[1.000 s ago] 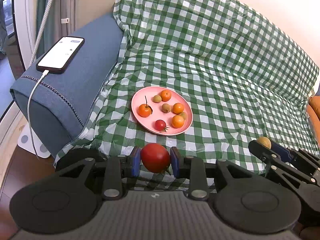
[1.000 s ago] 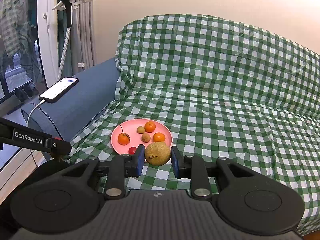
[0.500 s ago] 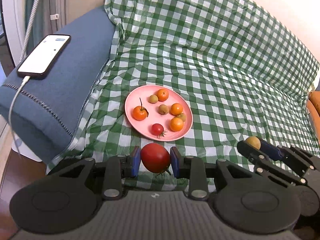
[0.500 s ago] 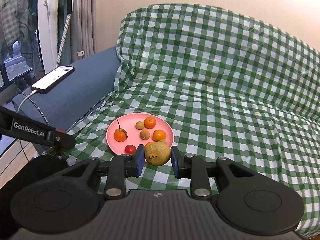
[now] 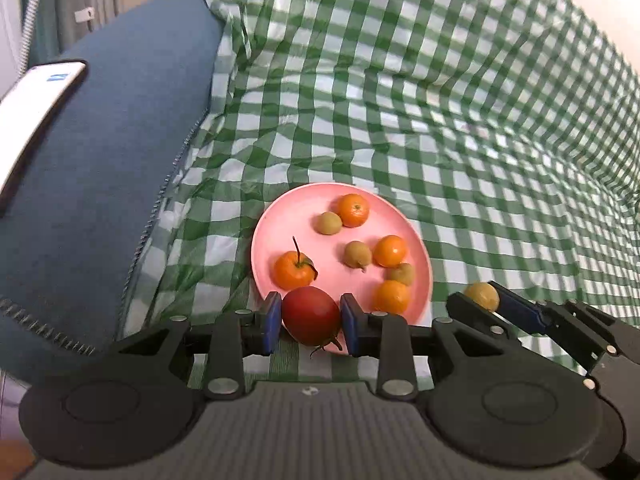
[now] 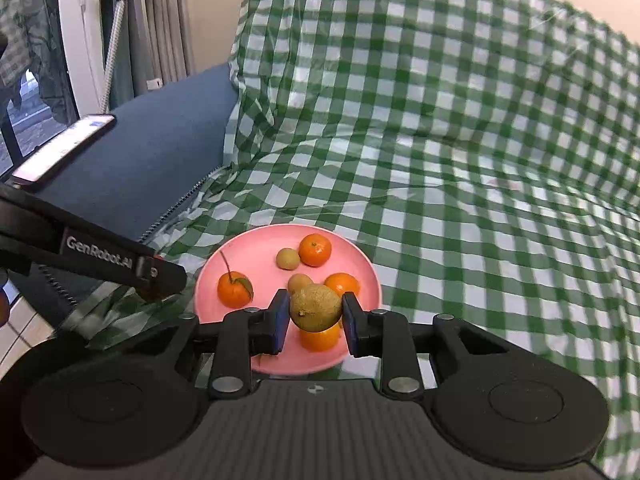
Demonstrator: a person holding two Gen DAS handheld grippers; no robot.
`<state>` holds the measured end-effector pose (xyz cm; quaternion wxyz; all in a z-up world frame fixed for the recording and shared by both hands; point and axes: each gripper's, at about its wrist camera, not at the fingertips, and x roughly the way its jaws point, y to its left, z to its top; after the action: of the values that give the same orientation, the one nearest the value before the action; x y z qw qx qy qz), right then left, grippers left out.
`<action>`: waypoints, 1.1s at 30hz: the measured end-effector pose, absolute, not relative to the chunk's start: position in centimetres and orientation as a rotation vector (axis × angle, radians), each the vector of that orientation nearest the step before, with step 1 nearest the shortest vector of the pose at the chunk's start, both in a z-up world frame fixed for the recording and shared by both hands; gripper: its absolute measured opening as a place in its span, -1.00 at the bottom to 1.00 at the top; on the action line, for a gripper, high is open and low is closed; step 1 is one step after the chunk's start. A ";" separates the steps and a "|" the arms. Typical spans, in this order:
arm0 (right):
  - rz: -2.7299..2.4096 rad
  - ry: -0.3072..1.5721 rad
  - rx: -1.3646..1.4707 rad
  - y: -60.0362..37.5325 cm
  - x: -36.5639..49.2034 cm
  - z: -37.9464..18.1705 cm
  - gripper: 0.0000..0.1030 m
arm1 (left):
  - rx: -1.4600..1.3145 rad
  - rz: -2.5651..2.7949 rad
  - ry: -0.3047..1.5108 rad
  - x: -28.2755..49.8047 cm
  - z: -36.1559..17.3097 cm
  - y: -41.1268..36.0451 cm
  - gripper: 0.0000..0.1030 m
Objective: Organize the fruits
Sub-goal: 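Carry the held tomato and yellow fruit over the pink plate with both tools, then lower both tools over the plate and open them to release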
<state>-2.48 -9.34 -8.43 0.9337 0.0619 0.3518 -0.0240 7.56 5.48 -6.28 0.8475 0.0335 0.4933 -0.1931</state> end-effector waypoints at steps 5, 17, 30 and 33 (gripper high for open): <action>-0.020 0.765 0.115 -8.8 1.1 -11.3 -0.44 | 0.108 -0.405 1.082 10.6 -9.5 4.5 -0.32; 0.030 0.822 0.104 -7.7 4.2 -15.4 -0.44 | 0.177 -0.446 1.088 14.3 -12.6 2.7 -0.32; 0.048 0.805 0.040 -6.5 3.7 -14.7 0.55 | 0.216 -0.422 0.994 13.6 -10.1 2.4 1.00; 0.028 0.823 0.067 -5.7 1.9 -13.3 0.71 | 0.210 -0.401 1.003 11.4 -8.6 3.8 1.00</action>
<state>1.89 -5.69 -13.30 0.9158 0.0326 0.4000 0.0138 11.37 3.82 -8.61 0.8524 0.0998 0.4767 -0.1903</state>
